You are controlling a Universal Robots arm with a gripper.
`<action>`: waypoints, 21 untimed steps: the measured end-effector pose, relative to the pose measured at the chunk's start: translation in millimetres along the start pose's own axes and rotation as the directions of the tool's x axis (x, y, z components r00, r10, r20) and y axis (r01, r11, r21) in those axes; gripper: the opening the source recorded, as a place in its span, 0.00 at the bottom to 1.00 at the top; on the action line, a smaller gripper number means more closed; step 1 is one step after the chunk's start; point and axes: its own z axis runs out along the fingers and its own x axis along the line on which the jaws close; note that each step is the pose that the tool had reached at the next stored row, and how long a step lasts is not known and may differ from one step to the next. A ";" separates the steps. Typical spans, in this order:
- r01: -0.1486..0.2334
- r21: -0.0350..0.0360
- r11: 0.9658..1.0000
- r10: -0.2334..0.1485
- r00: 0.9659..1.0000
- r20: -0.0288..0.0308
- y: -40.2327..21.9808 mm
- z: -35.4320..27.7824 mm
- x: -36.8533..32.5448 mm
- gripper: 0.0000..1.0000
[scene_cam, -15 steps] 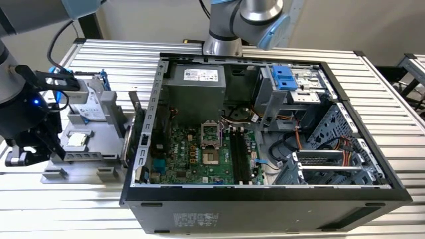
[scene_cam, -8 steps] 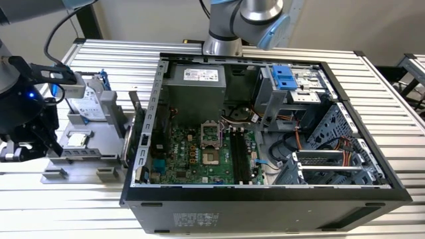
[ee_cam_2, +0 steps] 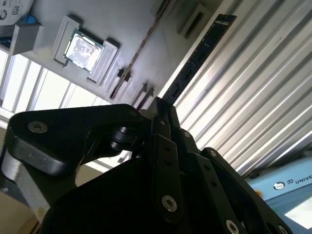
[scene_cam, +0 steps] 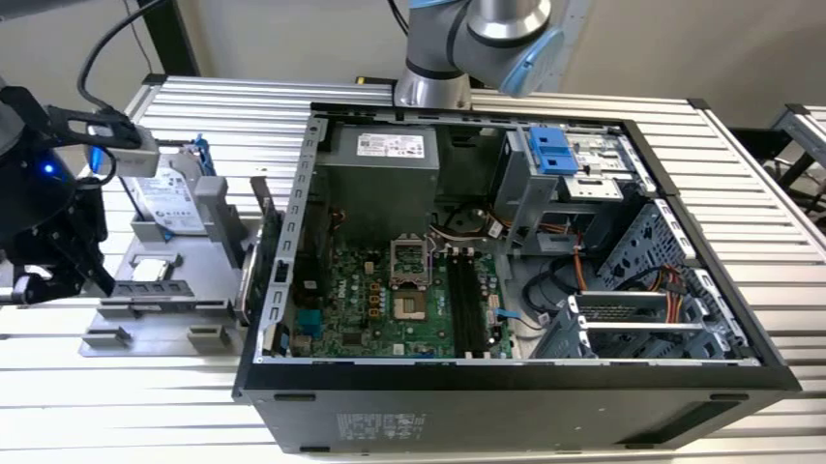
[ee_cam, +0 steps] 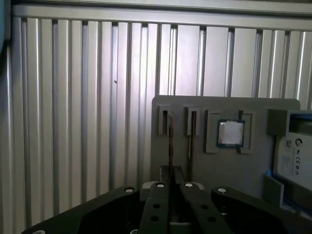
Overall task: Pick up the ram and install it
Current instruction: 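Pick up the ram and move it above insertion slot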
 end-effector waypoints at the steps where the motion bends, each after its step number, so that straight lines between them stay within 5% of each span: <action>1: 0.000 0.000 1.000 0.000 1.000 0.000 0.1 -2.0 0.0 0.00; 21: 0.000 0.001 1.000 0.000 1.000 0.000 2.5 -42.0 -1.2 0.00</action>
